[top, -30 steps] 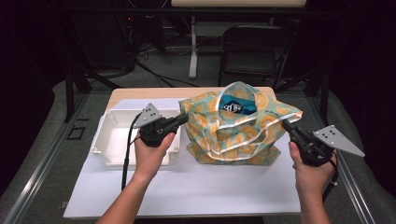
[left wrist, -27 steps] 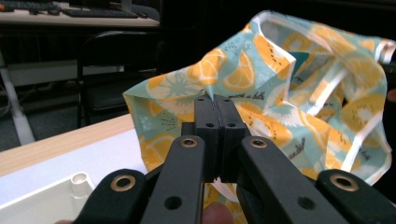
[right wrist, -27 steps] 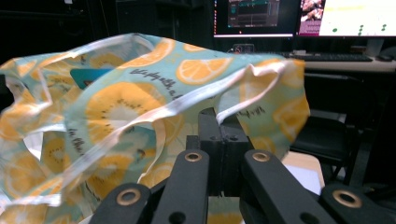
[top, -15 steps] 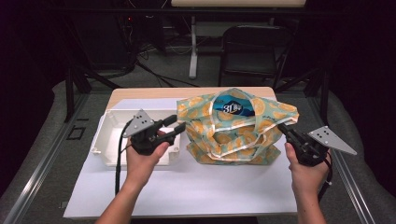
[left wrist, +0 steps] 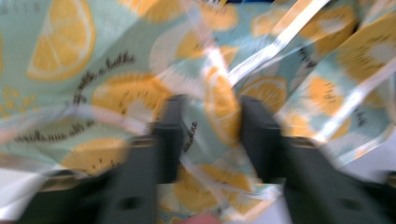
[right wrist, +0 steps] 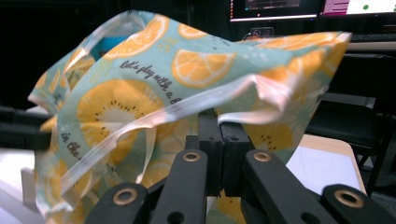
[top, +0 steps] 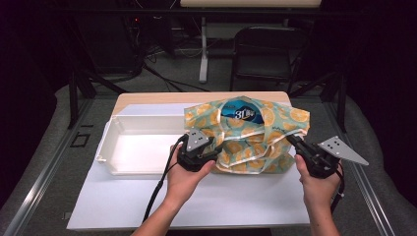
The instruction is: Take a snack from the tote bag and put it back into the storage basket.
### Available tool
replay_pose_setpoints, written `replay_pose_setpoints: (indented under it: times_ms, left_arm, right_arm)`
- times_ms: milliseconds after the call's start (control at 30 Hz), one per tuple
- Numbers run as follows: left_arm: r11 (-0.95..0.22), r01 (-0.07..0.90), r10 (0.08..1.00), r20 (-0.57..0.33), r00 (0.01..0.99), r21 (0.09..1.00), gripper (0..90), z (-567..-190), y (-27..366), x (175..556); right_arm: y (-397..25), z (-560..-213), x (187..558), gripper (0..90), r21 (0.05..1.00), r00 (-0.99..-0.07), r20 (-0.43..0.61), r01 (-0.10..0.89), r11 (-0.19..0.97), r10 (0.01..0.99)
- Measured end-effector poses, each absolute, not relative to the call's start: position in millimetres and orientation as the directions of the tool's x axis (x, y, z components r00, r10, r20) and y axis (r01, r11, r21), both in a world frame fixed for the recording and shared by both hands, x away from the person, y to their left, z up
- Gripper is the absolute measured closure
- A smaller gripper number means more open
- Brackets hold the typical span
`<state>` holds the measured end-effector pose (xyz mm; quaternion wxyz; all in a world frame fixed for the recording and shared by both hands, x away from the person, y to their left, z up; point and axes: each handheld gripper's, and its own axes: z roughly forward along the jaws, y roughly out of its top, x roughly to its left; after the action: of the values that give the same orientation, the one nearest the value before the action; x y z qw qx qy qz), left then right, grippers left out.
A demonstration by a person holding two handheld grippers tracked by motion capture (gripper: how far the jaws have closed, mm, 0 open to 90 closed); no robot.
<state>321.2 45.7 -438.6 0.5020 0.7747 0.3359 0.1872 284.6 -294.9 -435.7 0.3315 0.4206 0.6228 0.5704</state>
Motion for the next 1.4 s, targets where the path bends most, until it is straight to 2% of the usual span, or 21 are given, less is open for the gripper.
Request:
replay_pose_setpoints:
  times_ms: [100, 133, 333, 467, 667, 733, 800, 833, 867, 1033, 1067, 1133, 1167, 1200, 1233, 1333, 1400]
  left_arm:
    - [-0.246, 0.307, 0.66, -0.073, 0.748, 0.919, 88.0, -427.0, 55.3, 322.5]
    - [-0.225, 0.305, 0.65, -0.091, 0.754, 0.925, 89.6, -423.2, 59.3, 324.4]
    - [-0.131, 0.317, 0.633, -0.166, 0.756, 0.939, 90.0, -404.8, 79.3, 337.5]
    - [-0.049, 0.312, 0.656, -0.205, 0.726, 0.949, 90.0, -391.4, 96.3, 353.3]
    - [-0.023, 0.306, 0.651, -0.218, 0.727, 0.952, 90.0, -380.5, 95.5, 368.0]
    - [-0.021, 0.302, 0.637, -0.22, 0.739, 0.953, 90.0, -379.6, 90.0, 367.1]
    - [-0.027, 0.298, 0.633, -0.214, 0.744, 0.954, 90.0, -380.1, 87.4, 366.0]
    - [-0.042, 0.29, 0.629, -0.2, 0.752, 0.956, 90.0, -380.5, 85.5, 365.0]
    - [-0.049, 0.286, 0.625, -0.194, 0.756, 0.957, 90.0, -381.2, 83.2, 363.9]
    - [-0.044, 0.277, 0.61, -0.194, 0.768, 0.96, 90.0, -381.7, 76.9, 360.5]
    - [-0.044, 0.277, 0.608, -0.194, 0.77, 0.96, 90.0, -381.3, 75.9, 359.7]
    - [-0.048, 0.273, 0.61, -0.188, 0.77, 0.961, 90.0, -380.7, 73.0, 357.7]
    - [-0.048, 0.273, 0.61, -0.188, 0.77, 0.961, 90.0, -380.7, 73.0, 357.7]
    - [-0.047, 0.272, 0.609, -0.188, 0.77, 0.961, 90.0, -380.8, 71.2, 356.2]
    - [-0.048, 0.269, 0.606, -0.186, 0.773, 0.962, 90.0, -380.9, 69.9, 355.2]
    - [-0.055, 0.266, 0.6, -0.181, 0.78, 0.962, 90.0, -381.8, 67.6, 353.5]
    - [-0.063, 0.264, 0.601, -0.174, 0.78, 0.963, 90.0, -381.9, 67.3, 353.5]
  right_arm:
    - [-294.7, -435.5, 284.8, 90.0, 0.99, -0.431, 0.052, 0.139, 0.009, 0.901]
    - [-295.5, -435.1, 284.9, 90.0, 0.99, -0.425, 0.046, 0.141, 0.016, 0.904]
    - [-302.1, -438.3, 283.5, 90.0, 0.987, -0.407, 0.038, 0.16, 0.031, 0.913]
    - [-308.6, -450.8, 281.2, 90.0, 0.975, -0.378, 0.022, 0.213, 0.064, 0.926]
    - [-325.4, -473.9, 280.5, 88.3, 0.95, -0.353, 0.036, 0.303, 0.077, 0.935]
    - [-329.2, -473.0, 272.8, 69.9, 0.959, -0.344, 0.045, 0.278, 0.056, 0.938]
    - [-331.3, -467.9, 261.9, 57.0, 0.97, -0.345, 0.05, 0.242, 0.037, 0.937]
    - [-331.3, -467.9, 261.9, 57.0, 0.97, -0.345, 0.05, 0.242, 0.037, 0.937]
    - [-331.7, -462.0, 250.7, 50.5, 0.978, -0.365, 0.056, 0.208, 0.023, 0.929]
    - [-315.0, -449.2, 233.8, 48.7, 0.985, -0.487, 0.074, 0.17, 0.011, 0.87]
    - [-315.0, -449.2, 233.8, 48.7, 0.985, -0.487, 0.074, 0.17, 0.011, 0.87]
    - [-291.0, -448.2, 237.6, 27.5, 0.984, -0.536, 0.081, 0.177, 0.018, 0.84]
    - [-291.0, -448.2, 237.6, 27.5, 0.984, -0.536, 0.081, 0.177, 0.018, 0.84]
    - [-273.1, -448.6, 244.0, 20.5, 0.983, -0.557, 0.097, 0.182, 0.007, 0.825]
    - [-265.0, -447.7, 247.9, 19.3, 0.983, -0.56, 0.082, 0.182, 0.026, 0.825]
    - [-250.0, -442.8, 259.6, 26.9, 0.985, -0.547, 0.088, 0.174, 0.01, 0.832]
    - [-245.0, -438.1, 267.8, 45.2, 0.982, -0.505, 0.107, 0.186, -0.014, 0.856]
